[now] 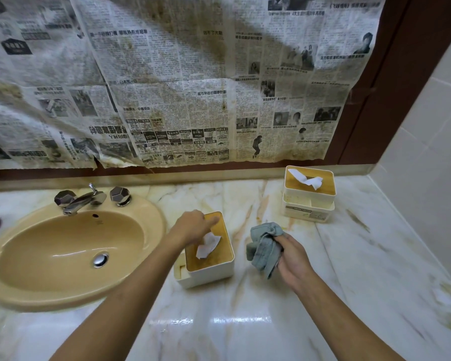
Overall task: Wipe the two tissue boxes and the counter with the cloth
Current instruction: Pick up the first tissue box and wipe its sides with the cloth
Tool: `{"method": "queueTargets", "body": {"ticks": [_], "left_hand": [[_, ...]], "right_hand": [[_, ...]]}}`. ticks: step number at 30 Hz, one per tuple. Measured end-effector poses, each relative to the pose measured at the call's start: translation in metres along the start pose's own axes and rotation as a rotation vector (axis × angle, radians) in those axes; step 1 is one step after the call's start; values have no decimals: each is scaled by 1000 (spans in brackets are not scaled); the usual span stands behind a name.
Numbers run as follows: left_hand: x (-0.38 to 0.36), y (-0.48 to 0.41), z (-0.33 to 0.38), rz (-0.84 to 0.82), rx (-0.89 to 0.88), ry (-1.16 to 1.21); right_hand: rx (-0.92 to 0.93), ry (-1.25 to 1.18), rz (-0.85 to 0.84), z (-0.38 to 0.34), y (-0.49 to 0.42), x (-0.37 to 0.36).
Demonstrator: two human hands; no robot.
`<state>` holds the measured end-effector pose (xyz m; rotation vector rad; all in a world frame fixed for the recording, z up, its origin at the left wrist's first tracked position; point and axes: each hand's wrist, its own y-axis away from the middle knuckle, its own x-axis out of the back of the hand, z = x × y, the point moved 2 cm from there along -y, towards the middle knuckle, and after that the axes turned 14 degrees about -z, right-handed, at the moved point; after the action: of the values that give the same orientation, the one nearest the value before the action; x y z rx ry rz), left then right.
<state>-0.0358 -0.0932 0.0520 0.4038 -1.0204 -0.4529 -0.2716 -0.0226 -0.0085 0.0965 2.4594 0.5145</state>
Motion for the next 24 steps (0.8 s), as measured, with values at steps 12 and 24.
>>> {"method": "queueTargets", "body": {"ticks": [12,24], "left_hand": [[-13,-9,-3,67,181,-156],[-18,-1,1,37,102,87]], "right_hand": [[-9,40,-79,-8,10,-3],[2,76,-69,-4,7,-7]]}}
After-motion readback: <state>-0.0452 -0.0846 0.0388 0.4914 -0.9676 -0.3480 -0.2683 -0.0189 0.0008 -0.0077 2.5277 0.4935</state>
